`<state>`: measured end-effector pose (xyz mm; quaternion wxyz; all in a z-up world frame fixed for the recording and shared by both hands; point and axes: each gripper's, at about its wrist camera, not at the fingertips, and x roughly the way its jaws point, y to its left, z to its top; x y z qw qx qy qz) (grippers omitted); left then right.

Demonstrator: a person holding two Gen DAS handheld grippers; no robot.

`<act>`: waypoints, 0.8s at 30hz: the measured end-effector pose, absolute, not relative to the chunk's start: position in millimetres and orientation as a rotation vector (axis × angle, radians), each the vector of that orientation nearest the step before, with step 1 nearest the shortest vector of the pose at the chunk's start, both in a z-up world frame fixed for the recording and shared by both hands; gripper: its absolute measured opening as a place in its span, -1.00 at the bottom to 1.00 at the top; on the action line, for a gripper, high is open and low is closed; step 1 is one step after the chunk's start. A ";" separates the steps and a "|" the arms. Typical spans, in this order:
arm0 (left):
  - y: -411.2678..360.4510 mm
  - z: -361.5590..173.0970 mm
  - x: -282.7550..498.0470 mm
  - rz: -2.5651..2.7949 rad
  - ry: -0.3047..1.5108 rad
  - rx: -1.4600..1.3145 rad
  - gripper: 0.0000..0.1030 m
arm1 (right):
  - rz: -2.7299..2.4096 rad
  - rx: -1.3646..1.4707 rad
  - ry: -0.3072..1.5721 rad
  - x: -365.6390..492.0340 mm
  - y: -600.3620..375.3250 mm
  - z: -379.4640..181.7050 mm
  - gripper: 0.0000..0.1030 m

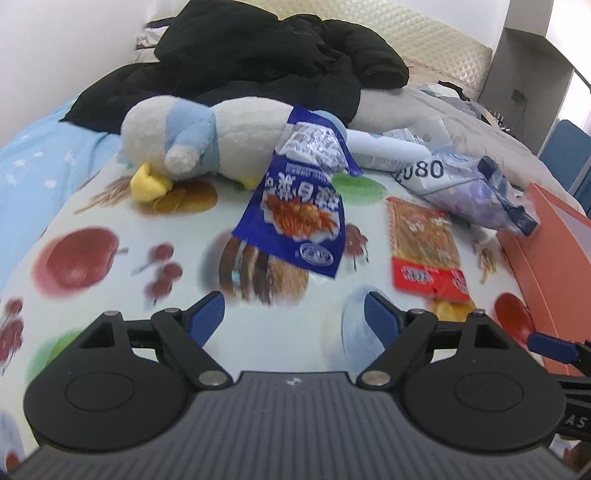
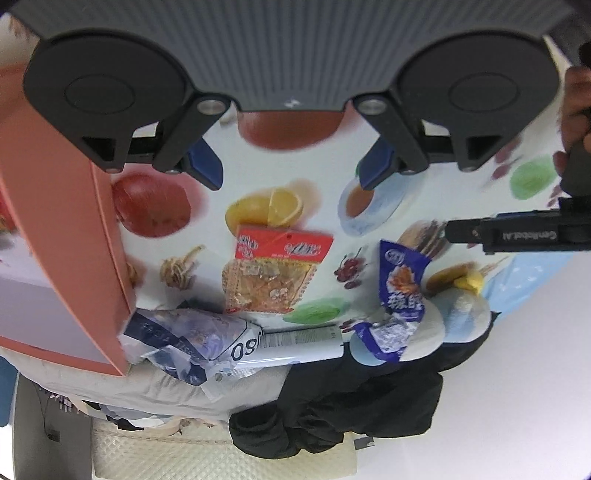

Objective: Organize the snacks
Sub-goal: 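Close the left tool on the blue packet while the right tool grasps the clear packet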

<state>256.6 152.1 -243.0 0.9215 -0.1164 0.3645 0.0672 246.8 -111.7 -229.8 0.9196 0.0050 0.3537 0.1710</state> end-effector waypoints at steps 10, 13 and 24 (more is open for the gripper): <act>161.1 -248.4 326.1 0.094 0.698 -0.139 0.67 | 0.331 0.012 0.752 326.9 -85.4 -254.0 0.75; 166.1 -250.9 342.7 0.073 0.687 -0.134 0.67 | 0.311 -0.018 0.754 350.8 -76.0 -261.1 0.74; 178.0 -271.9 377.9 0.028 0.654 -0.138 0.67 | 0.223 -0.073 0.710 409.0 -48.9 -283.5 0.76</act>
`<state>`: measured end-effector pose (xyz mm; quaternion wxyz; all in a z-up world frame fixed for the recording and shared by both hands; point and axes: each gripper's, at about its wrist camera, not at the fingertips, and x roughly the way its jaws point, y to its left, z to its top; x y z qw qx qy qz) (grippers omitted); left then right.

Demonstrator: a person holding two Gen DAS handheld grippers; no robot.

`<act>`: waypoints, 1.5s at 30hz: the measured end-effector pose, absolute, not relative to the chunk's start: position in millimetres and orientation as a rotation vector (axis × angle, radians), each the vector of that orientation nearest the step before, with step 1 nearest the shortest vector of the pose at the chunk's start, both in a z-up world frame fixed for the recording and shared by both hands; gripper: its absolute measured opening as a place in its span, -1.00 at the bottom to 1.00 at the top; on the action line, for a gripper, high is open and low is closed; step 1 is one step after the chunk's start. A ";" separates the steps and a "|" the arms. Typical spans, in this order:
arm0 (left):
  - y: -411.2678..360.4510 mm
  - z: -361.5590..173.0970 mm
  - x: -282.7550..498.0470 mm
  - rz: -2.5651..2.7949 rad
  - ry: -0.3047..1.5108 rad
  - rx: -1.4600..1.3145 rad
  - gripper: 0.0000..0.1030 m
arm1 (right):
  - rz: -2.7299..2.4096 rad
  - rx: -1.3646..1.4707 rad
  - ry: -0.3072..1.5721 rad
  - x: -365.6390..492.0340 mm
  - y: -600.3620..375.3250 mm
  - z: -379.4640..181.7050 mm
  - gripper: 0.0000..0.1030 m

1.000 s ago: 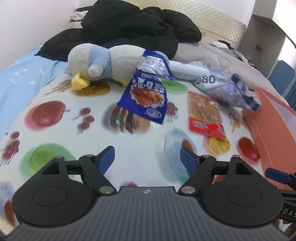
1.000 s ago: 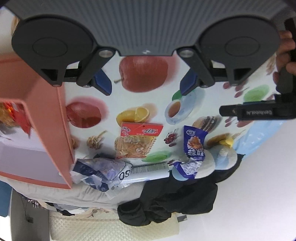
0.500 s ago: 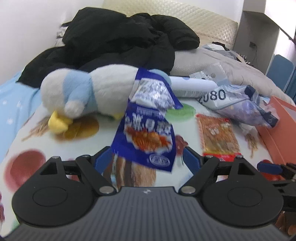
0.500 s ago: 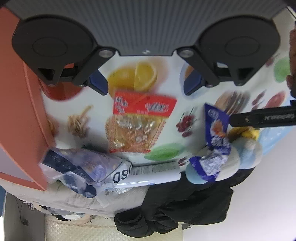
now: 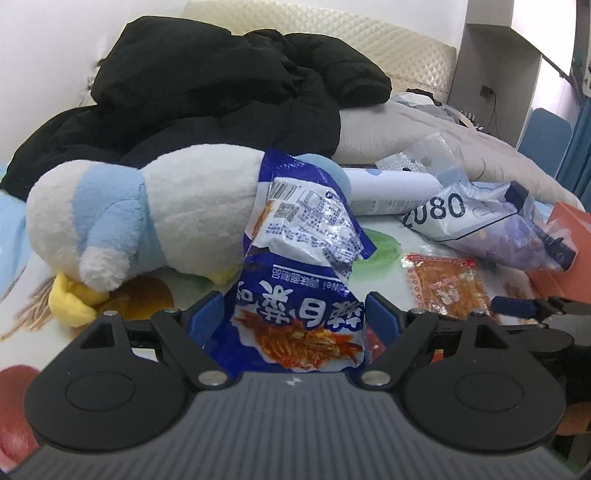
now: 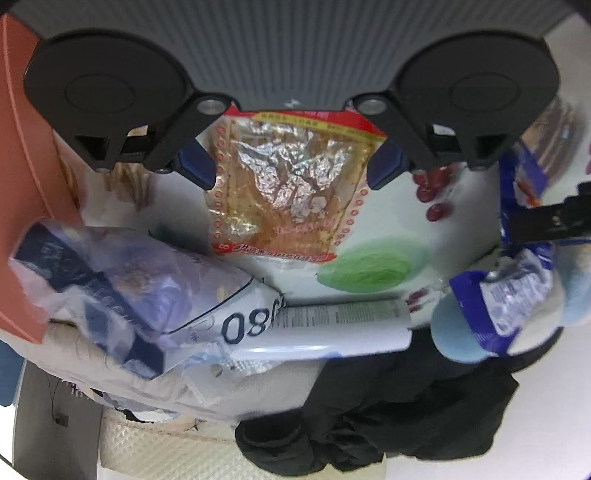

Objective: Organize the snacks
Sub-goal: 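Close the left tool on the blue packet while the right tool grasps the clear packet, then lift the blue packet with the left tool while the right tool lifts the clear packet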

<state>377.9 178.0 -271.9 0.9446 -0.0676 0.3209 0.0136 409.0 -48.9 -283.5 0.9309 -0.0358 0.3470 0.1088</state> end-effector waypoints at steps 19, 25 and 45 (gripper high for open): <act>170.6 -285.0 370.4 0.061 0.703 -0.204 0.54 | 0.226 -0.038 0.722 412.5 -56.5 -282.4 -0.47; 166.4 -278.9 338.7 0.087 0.738 -0.243 0.53 | 0.255 0.009 0.753 398.5 -63.8 -273.1 -0.66; 103.7 -244.5 194.6 0.064 0.884 -0.218 0.52 | 0.304 0.087 0.862 247.3 -114.9 -243.7 -0.70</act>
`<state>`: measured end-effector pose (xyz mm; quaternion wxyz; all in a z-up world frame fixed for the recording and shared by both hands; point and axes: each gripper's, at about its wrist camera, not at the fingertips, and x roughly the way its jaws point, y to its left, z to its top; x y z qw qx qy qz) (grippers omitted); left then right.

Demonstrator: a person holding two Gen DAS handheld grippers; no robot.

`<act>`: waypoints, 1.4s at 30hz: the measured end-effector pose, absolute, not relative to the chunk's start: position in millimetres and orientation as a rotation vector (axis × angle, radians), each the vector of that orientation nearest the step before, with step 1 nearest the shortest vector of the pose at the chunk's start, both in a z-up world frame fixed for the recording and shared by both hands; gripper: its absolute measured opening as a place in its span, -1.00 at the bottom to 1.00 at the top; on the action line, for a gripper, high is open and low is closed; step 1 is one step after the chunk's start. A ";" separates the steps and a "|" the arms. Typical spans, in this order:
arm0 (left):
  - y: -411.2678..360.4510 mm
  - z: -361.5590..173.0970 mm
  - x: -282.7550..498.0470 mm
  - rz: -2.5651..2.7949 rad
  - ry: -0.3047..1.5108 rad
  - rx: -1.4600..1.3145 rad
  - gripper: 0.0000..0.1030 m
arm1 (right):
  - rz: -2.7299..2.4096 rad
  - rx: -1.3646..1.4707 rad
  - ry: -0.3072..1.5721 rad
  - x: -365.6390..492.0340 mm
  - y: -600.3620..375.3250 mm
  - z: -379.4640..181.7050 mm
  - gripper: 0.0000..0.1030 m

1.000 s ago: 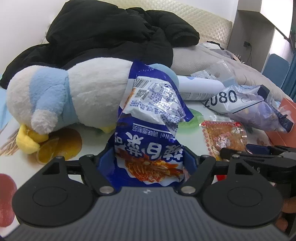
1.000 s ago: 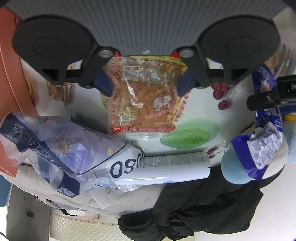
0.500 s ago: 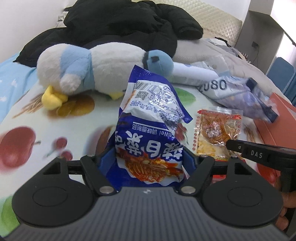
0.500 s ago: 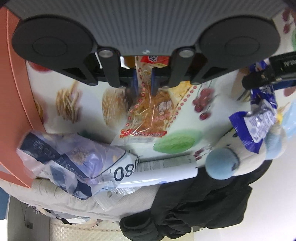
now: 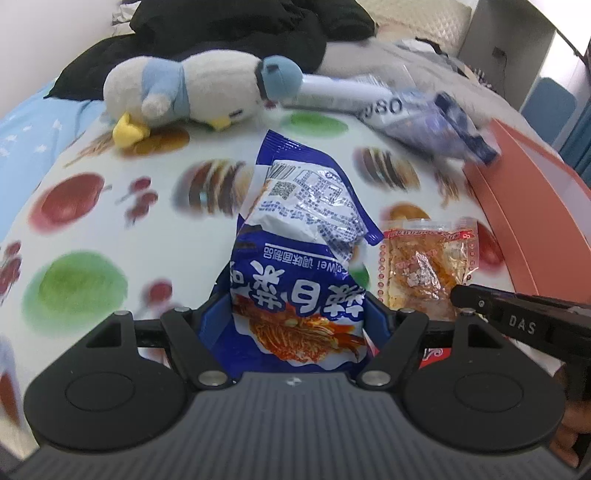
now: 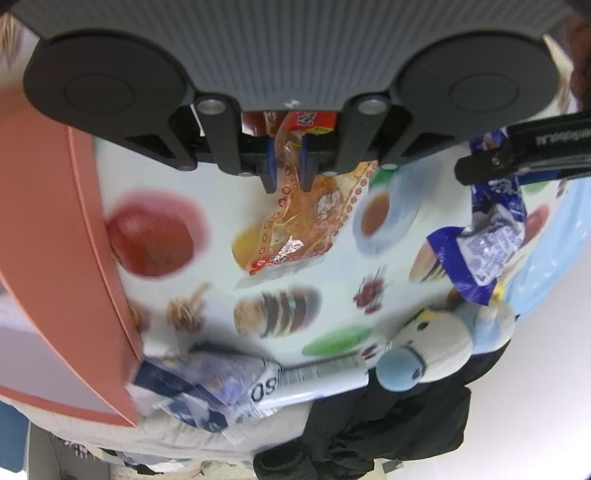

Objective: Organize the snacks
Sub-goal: 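Lift the blue packet with the left tool while the right tool lifts the clear packet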

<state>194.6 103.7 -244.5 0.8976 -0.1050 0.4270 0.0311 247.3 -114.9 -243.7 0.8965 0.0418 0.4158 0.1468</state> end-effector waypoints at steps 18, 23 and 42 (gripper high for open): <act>53.5 -241.1 144.2 -0.020 0.979 -0.239 0.54 | 0.267 0.067 0.894 148.4 -184.6 -236.7 -0.64; 46.2 -242.2 151.4 -0.040 0.998 -0.196 0.63 | 0.234 0.113 0.907 149.7 -202.0 -241.2 -0.55; 51.7 -239.0 165.1 -0.007 0.958 -0.221 0.80 | 0.202 0.181 0.868 161.1 -180.1 -255.2 1.00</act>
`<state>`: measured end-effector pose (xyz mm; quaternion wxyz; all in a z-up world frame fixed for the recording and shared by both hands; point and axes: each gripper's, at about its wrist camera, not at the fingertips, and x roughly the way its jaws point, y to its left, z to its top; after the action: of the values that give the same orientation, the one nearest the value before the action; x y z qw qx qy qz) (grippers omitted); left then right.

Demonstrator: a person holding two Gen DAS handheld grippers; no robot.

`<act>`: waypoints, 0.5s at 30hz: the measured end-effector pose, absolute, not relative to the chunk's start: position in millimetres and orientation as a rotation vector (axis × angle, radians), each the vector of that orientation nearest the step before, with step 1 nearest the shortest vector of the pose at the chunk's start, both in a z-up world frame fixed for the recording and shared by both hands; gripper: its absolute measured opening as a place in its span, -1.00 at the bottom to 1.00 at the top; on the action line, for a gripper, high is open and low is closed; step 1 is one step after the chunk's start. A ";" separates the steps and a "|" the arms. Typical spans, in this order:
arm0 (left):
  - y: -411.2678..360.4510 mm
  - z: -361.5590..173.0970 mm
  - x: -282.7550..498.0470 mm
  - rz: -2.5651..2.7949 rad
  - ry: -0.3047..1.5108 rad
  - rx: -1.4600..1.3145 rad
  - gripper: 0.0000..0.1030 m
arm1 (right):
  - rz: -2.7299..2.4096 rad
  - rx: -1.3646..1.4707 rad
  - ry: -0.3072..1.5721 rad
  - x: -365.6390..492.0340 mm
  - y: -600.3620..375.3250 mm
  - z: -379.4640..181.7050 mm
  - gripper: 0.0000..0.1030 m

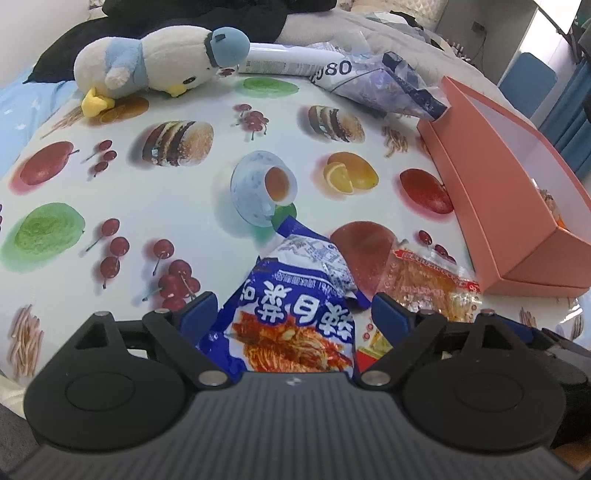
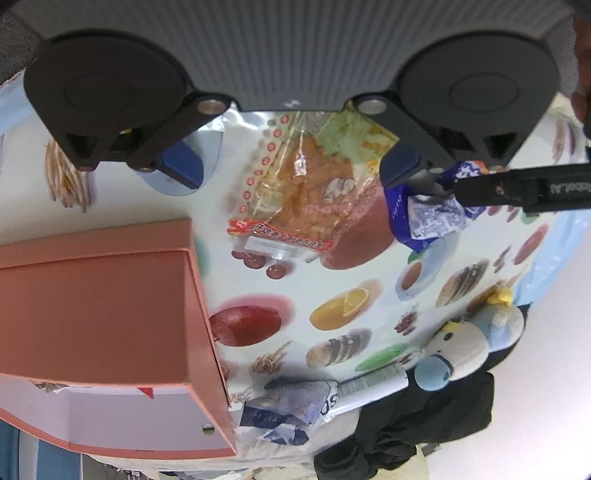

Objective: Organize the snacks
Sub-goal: 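Lift the blue packet with the left tool while the right tool lifts the clear packet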

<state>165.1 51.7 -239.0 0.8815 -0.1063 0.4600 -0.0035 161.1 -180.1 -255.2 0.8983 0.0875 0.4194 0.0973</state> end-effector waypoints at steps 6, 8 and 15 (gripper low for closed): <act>50.0 -239.6 170.0 -0.014 0.953 -0.215 0.80 | 0.236 0.036 0.861 170.2 -154.6 -267.2 1.00; 49.7 -240.6 170.7 -0.020 0.952 -0.210 0.80 | 0.250 -0.035 0.839 168.6 -148.2 -271.7 1.00; 47.0 -246.7 174.2 -0.030 0.964 -0.183 0.80 | 0.304 -0.090 0.785 163.3 -149.1 -273.9 0.59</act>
<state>174.2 47.0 -246.7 0.8821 -0.0878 0.4627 -0.0145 163.3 -149.1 -273.9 0.9118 -0.0438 0.3807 0.1476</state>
